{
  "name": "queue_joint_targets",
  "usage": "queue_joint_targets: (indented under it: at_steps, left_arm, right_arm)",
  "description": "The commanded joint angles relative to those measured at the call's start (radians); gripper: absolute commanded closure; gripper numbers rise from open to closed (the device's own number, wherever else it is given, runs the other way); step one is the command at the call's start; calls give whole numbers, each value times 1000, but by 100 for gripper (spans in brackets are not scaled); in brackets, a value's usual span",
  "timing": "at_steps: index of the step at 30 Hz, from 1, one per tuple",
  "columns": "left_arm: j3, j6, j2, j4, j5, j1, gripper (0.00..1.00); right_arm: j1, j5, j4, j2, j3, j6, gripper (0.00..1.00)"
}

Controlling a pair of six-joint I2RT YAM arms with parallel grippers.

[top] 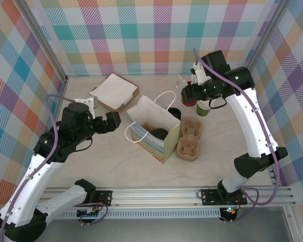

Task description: Pack the takeout coffee

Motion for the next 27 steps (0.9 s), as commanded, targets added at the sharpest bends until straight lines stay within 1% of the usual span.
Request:
queue_joint_targets:
  at_steps: [1,6,10,14,21,27]
  left_arm:
    - [15,19,-33,-12,-38,11,0]
    - [11,19,-51,-25,-55,10,0]
    - [4,16,-57,-23,-56,11,0]
    - [-5,13,-58,-16,-57,11,0]
    - [-4,13,-56,-19,-66,10,0]
    - [-7,12,-50,-22,-74,10,0]
  right_arm:
    - [-44,19,108,-51,-53,-28,15]
    - [-108,15,186,-57,-126,-87,14]
    - [-141,-14,247,-20,-145,-141,14]
    - [-147,-25,295,37,-142,-210,14]
    - [-159,-88,361,144,-118,-274,18]
    - [-158,-97,375,266,-49,-321,24]
